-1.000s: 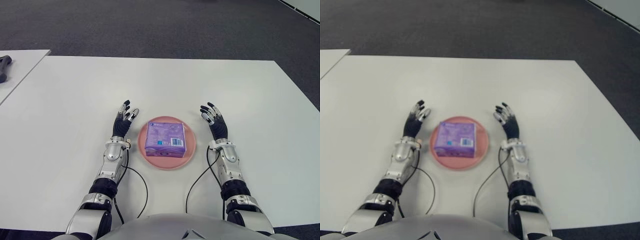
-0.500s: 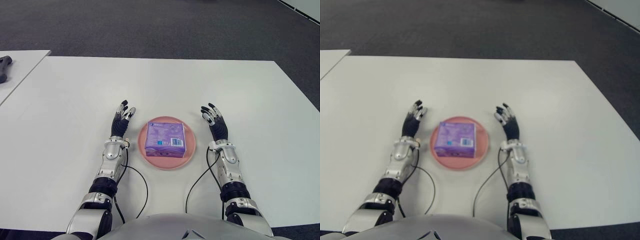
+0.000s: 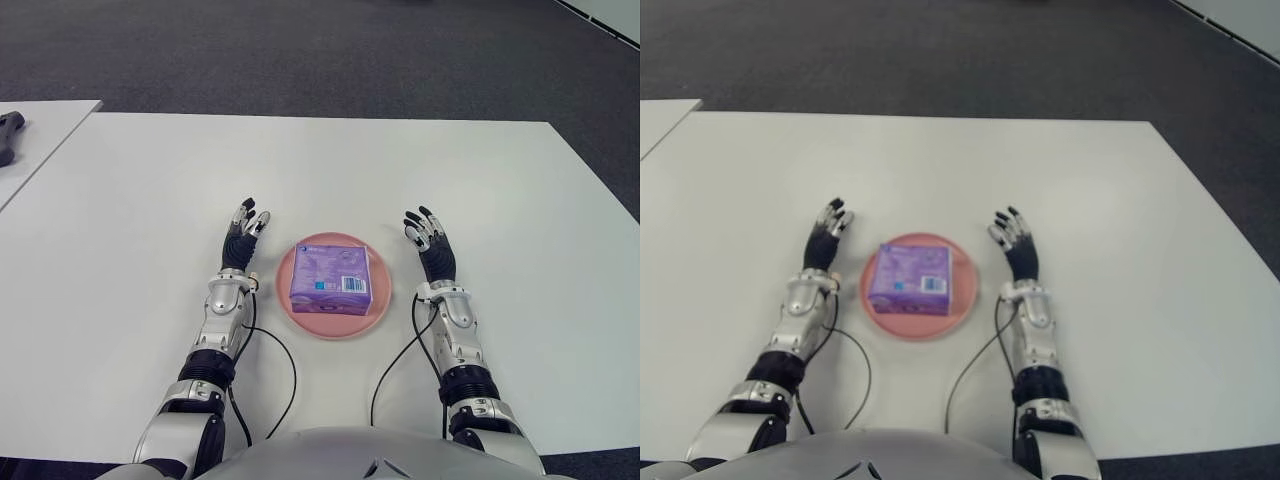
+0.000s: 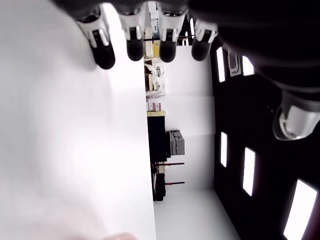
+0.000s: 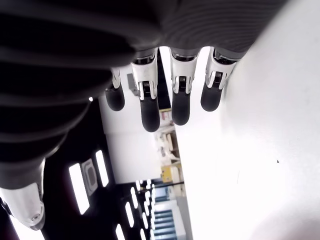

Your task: Put the tissue paper into the plate.

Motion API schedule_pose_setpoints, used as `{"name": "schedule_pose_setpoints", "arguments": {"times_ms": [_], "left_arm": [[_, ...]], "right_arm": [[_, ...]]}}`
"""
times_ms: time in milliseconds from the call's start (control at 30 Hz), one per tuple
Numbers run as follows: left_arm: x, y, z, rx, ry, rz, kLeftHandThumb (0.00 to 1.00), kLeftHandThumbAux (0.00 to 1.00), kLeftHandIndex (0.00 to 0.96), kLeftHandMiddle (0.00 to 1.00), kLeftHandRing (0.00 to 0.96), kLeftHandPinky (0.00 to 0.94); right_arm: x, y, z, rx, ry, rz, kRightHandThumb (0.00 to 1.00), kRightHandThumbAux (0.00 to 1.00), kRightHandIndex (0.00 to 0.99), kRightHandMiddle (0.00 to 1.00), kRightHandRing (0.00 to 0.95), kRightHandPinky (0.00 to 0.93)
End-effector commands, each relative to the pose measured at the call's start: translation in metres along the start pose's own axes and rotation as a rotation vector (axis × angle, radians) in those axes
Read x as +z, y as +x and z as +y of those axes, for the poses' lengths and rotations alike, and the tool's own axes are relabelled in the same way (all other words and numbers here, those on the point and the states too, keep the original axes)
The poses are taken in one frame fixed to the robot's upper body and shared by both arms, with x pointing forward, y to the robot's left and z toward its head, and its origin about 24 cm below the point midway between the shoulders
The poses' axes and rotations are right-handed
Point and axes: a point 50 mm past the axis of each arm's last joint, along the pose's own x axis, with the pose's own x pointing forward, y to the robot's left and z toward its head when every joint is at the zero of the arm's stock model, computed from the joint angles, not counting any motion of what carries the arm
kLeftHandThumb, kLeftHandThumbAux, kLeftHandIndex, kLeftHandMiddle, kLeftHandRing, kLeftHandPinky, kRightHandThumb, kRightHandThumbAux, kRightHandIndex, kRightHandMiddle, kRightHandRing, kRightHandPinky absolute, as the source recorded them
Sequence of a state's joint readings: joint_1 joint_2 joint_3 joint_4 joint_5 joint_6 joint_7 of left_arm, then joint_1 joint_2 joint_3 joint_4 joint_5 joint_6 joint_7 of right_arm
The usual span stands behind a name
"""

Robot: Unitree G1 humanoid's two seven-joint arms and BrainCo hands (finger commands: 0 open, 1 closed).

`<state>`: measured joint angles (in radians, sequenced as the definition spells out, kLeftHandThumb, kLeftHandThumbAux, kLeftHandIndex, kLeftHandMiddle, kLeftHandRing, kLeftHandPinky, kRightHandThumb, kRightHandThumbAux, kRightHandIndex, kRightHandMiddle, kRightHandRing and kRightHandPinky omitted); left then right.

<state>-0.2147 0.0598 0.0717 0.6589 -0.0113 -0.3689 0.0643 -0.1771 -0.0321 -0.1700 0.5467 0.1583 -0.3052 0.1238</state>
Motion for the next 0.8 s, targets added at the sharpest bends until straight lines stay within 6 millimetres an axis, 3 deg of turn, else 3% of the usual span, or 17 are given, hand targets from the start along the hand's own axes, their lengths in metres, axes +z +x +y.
{"name": "schedule_pose_setpoints", "arguments": {"times_ms": [33,433,800], "left_arm": [[-0.0151,-0.0076,-0.0013,0.000,-0.015,0.092,0.000,0.424,0.000,0.000,0.000,0.000],[-0.0161,-0.0079,-0.0019,0.019,-0.015,0.082,0.000,0.435,0.000,0.000,0.000,0.000],[-0.0126,-0.0090,-0.0050,0.026,0.014,0.049,0.000,0.431,0.000,0.000,0.000,0.000]], "right_arm": [[-0.0256,-0.0143,-0.0034,-0.036,0.022,0.125,0.519,0.623,0.090,0.201,0.140,0.103],[-0.0247,-0.0133,-0.0017,-0.045,0.081,0.054,0.447,0.667,0.037,0.118,0.101,0.121],[-0.0213,-0.0148,0.0006,-0.050,0.060,-0.033,0.357,0.697,0.000,0.034,0.048,0.076]]}}
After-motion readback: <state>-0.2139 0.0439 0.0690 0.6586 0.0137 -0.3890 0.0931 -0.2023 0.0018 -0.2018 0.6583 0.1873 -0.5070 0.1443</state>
